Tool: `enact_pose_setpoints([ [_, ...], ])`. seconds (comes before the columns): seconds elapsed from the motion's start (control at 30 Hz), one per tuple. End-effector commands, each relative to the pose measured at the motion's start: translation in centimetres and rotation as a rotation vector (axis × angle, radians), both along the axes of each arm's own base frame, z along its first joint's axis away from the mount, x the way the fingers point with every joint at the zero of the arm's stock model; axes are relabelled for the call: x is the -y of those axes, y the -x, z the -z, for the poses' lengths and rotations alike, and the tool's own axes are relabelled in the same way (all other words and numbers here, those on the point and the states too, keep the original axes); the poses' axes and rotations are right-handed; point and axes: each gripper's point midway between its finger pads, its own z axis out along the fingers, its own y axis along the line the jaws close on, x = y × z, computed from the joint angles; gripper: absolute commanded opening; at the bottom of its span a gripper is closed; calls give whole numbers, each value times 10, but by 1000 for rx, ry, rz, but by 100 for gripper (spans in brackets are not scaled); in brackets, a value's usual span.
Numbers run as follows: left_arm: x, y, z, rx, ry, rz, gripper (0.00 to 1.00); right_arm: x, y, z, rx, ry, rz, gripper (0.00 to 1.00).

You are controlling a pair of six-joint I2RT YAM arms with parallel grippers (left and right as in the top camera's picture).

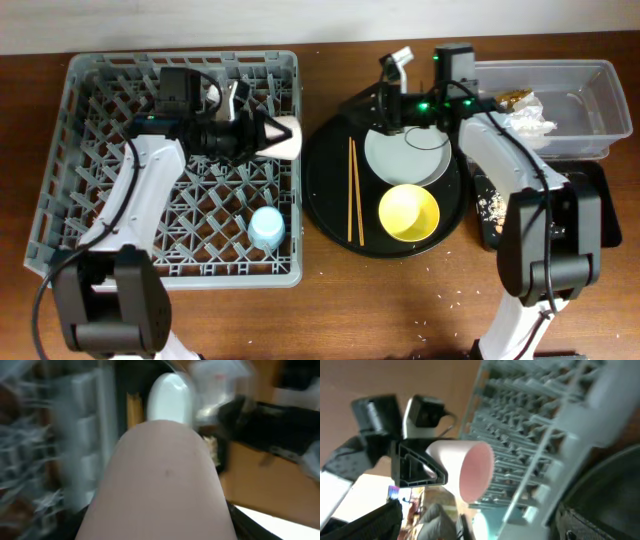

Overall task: Sort waste into correct bins and load items into the dishwasher rack
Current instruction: 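Lower the pink cup into the rack with the left gripper and release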

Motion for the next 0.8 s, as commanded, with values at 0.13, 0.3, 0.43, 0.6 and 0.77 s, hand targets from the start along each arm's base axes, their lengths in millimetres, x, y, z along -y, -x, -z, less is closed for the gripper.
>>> enact_pose_setpoints([
  [0.13, -56, 0, -23, 140, -545, -112, 52, 38, -6, 20, 73, 380, 159, 99],
  [0.3, -40, 8, -18, 162, -675, -71, 52, 89, 2, 16, 40, 740, 274, 99],
  [0.43, -40, 14, -9, 188, -868, -62, 52, 97, 15, 24, 9, 803, 238, 99],
  [0.6, -33, 10, 11, 160, -884, -33, 52, 97, 22, 27, -22, 810, 223, 99],
  [0.77, -25, 4, 35, 119, -868, 0, 52, 98, 25, 28, -35, 813, 218, 99],
])
